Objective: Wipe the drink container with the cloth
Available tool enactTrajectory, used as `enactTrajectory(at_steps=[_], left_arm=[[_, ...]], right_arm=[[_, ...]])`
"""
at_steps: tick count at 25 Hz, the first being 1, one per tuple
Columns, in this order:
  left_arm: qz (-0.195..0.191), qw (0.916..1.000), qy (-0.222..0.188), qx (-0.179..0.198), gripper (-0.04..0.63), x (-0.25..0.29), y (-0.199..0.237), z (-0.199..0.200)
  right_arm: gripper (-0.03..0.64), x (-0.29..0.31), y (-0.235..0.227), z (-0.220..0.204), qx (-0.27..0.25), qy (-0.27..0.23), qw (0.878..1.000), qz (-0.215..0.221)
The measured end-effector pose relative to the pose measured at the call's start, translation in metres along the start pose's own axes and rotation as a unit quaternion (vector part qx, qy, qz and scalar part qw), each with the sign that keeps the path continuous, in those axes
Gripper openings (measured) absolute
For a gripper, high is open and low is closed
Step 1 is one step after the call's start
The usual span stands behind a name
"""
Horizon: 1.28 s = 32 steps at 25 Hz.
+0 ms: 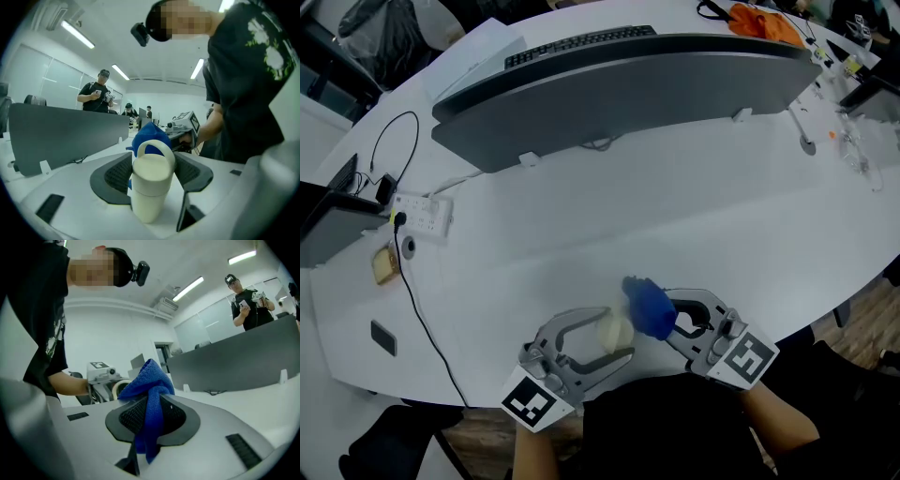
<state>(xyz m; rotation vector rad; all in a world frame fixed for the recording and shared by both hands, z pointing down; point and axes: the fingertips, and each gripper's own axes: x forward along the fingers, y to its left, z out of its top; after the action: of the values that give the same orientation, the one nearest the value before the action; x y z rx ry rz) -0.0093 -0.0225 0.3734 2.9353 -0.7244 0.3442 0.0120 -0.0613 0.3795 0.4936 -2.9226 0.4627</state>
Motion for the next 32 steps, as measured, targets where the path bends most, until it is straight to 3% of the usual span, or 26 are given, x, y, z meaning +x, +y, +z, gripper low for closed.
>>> enactTrajectory(at_steps=[2,4,7,10,12,18,24,29,32], left_arm=[[-0.008,0.9997,-0.012,-0.020,0.272,0.002,0.005,0.001],[-0.013,0.9993,-0.016,-0.031,0.273,0.007,0.005,0.002],[-0.019,0.9993,-0.016,-0.029,0.273,0.009,0.003,0.000],[-0.016,0.9989,-0.014,-0.041,0.275,0.008,0.002,-0.004],[-0.008,0.9990,-0.013,-0.042,0.275,0.008,0.003,-0.004],[0.006,0.9996,0.005,-0.027,0.275,0.005,0.000,0.002],[0.008,0.9993,0.037,0.004,0.279,-0.009,-0.007,0.016],[0.078,0.9954,0.055,0.009,0.281,-0.039,-0.018,0.021],[0.098,0.9906,0.095,0.009,0.278,-0.047,-0.042,0.010]], right_arm=[[0.044,0.008,0.005,-0.003,-0.009,0.002,1.000,0.015],[0.044,0.013,-0.004,-0.020,-0.009,0.019,1.000,0.000],[0.044,0.018,-0.019,-0.073,-0.018,0.090,0.995,-0.026],[0.044,0.020,-0.027,-0.126,-0.036,0.190,0.980,-0.050],[0.044,0.020,-0.028,-0.135,-0.042,0.209,0.975,-0.066],[0.044,0.013,-0.028,-0.118,-0.040,0.192,0.977,-0.079],[0.044,-0.033,-0.038,-0.072,-0.051,0.141,0.980,-0.133],[0.044,-0.057,-0.032,-0.034,-0.058,0.085,0.982,-0.159],[0.044,-0.062,-0.020,-0.005,-0.074,0.036,0.982,-0.170]])
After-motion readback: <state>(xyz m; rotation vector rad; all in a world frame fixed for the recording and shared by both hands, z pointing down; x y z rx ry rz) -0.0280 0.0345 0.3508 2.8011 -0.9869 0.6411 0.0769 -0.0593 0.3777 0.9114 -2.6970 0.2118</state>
